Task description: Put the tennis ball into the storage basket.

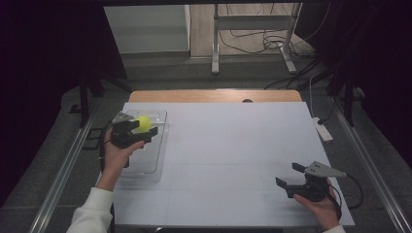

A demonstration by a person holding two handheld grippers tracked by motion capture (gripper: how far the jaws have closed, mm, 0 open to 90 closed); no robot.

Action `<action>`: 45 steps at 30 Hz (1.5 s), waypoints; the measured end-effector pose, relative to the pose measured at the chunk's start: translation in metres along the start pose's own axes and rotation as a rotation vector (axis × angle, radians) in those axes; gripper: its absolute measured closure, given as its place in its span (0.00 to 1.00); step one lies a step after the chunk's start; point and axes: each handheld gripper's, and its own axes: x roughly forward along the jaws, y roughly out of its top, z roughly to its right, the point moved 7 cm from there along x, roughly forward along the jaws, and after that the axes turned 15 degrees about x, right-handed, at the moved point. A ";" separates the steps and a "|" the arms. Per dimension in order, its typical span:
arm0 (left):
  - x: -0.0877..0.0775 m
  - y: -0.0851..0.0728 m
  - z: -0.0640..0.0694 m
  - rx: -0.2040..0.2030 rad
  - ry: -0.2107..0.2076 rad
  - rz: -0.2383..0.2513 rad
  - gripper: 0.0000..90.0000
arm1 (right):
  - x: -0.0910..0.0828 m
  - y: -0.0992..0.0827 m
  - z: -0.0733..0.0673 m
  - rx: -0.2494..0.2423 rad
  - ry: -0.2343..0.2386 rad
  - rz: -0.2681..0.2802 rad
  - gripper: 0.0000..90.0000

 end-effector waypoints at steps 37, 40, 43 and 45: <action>-0.036 -0.060 0.077 0.099 -0.130 0.056 0.18 | -0.004 0.003 -0.002 -0.006 0.000 0.018 0.13; -0.036 -0.066 0.081 0.116 -0.130 0.044 0.18 | -0.005 0.004 -0.003 -0.009 0.006 0.021 0.13; -0.037 -0.068 0.084 0.125 -0.134 0.044 0.18 | -0.005 0.004 -0.004 -0.012 0.009 0.025 0.13; -0.036 -0.070 0.085 0.130 -0.136 0.042 0.18 | -0.005 0.005 -0.004 -0.012 0.010 0.025 0.13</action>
